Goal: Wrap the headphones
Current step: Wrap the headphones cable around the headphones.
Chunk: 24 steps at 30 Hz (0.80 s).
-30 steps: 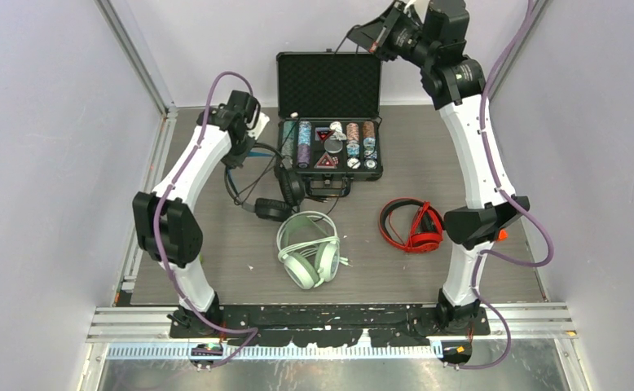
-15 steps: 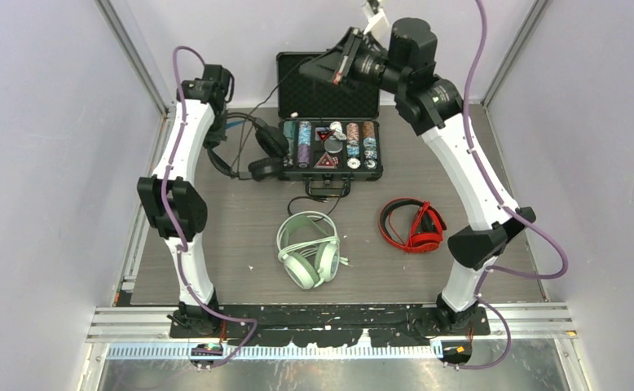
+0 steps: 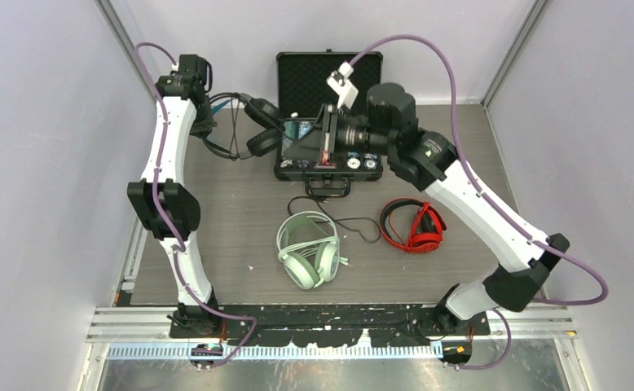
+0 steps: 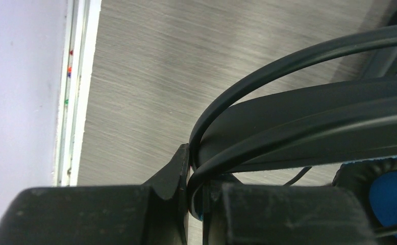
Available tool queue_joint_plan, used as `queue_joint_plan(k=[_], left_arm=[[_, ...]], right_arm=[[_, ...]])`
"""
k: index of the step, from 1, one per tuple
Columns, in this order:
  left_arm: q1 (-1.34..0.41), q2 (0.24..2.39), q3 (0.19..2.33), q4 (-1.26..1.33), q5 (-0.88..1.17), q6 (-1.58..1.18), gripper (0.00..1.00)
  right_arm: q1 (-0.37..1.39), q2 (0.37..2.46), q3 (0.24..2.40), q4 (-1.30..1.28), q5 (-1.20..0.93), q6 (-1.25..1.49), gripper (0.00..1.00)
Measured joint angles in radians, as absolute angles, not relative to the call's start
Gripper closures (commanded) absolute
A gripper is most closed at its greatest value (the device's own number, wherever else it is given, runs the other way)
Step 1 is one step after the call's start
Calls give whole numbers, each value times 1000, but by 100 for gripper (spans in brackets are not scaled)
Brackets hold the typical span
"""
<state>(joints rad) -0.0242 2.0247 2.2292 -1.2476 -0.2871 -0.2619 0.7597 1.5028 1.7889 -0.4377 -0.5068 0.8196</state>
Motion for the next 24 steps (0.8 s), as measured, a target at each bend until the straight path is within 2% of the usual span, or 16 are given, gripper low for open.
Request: queue_joint_plan(k=[9,15,24], left_arm=[[-24,1892,2201,-1140,-165,-379,100],[0,1709,2081,-991,-30,-520,100],[29,1571,2047,-833,199,-712,100]], right_arm=[[900,1352,1504,-454,-422,703,100],[984,1368,1407,-436,-328,605,99],[983,1454,1324,-272,-95,416,99]])
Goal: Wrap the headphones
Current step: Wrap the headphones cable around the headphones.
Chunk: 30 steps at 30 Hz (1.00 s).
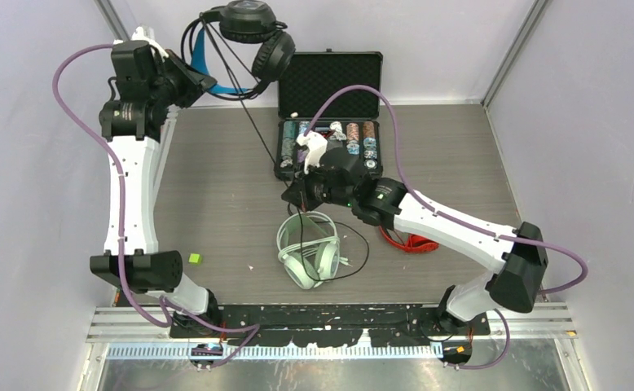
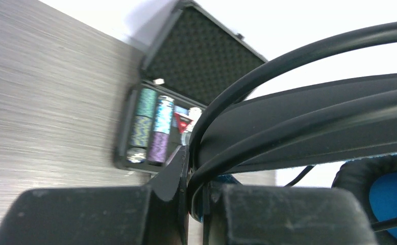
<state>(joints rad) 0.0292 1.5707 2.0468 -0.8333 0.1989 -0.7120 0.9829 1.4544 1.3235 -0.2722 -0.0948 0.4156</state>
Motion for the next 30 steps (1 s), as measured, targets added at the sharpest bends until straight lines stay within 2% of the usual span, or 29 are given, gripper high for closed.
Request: queue_joint_plan(k=[10,19,30], left_arm=[[30,1514,1992,-795,315,-816,100],[29,1507,2031,-903,337,-784,100],[28,1507,2047,-971,344,-723,100]], right_arm=[[908,1557,1270,-27,86,250,100],[723,1583,1240,143,86,271,99],[624,1512,1155,246,58,317,100]])
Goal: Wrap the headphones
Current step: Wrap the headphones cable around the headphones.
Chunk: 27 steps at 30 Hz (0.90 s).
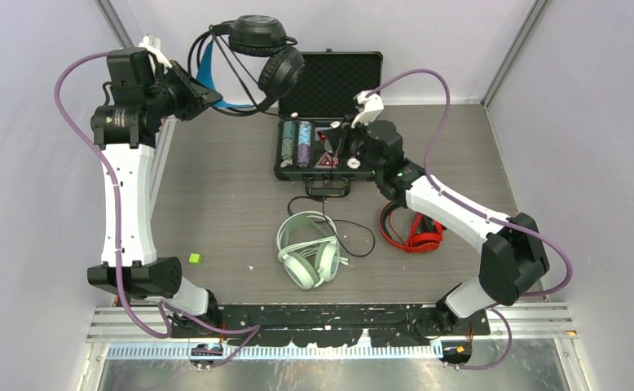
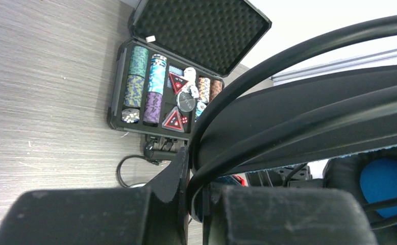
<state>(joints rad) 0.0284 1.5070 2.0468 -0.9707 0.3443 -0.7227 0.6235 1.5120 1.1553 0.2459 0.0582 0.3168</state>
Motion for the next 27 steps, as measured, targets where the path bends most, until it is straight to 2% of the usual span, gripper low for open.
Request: queue_joint_plan(k=[8,16,21,27], left_arm=[[27,1507,2050,-983,359,-720,100],[28,1501,1987,-835,577,-680,100],[26,1470,1881,-828,699,-408,100],[-75,1459,1787,-895,710,30,100]], right_arm=[[585,1507,1133,295,10,365,100],[570,1525,1128,345,-89,387,99],[519,1520,1142,326,-155,414,99],[445,1437,1143,191,-353,455,100]])
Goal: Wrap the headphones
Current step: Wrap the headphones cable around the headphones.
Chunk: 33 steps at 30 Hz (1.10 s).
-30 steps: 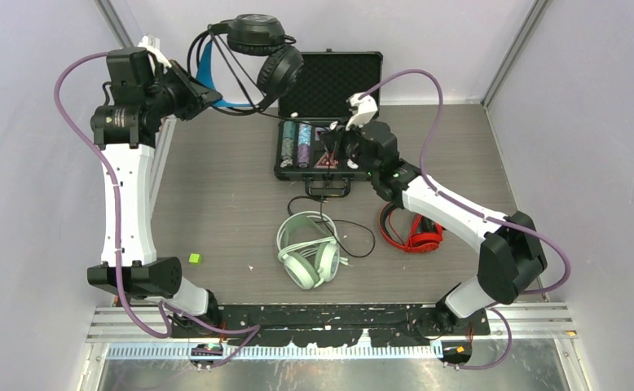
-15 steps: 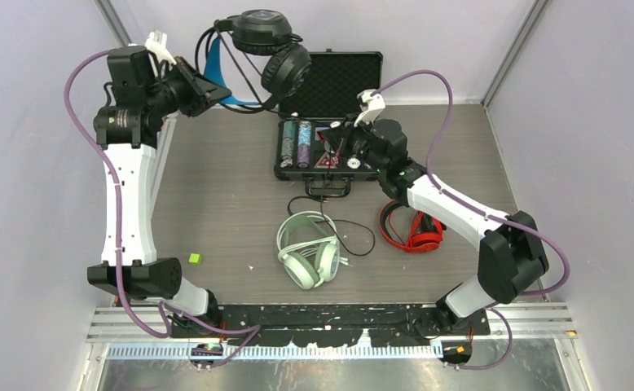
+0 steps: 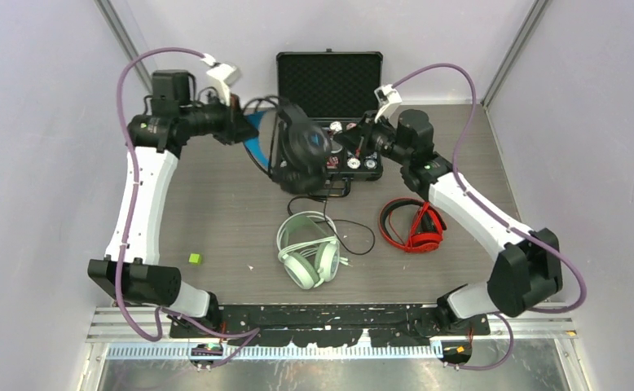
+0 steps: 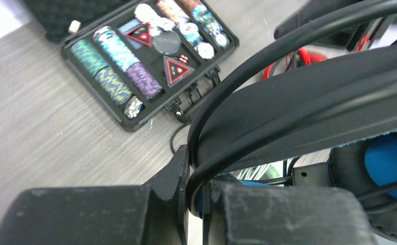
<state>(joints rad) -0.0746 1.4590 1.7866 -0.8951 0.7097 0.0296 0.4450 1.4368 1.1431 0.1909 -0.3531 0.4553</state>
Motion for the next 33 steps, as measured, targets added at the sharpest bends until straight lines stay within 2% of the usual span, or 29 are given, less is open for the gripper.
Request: queue_joint_plan(k=[7,13,24,33], left_arm=[[-255,1452,1784,-984,649,474,100],[-357,1452,1784,-990,495,669,100],[-463,1449,1757,-928,255,778,100],[-509,1438,1711,-852,161,792,100]], right_arm=[[412,1332,1180,-88,-564,529,100],[377,1313,1203,-189,-731,667,100],[372,1313,1208,-124,-891,917,100],[371,1314,1147,118,-942,1182,97]])
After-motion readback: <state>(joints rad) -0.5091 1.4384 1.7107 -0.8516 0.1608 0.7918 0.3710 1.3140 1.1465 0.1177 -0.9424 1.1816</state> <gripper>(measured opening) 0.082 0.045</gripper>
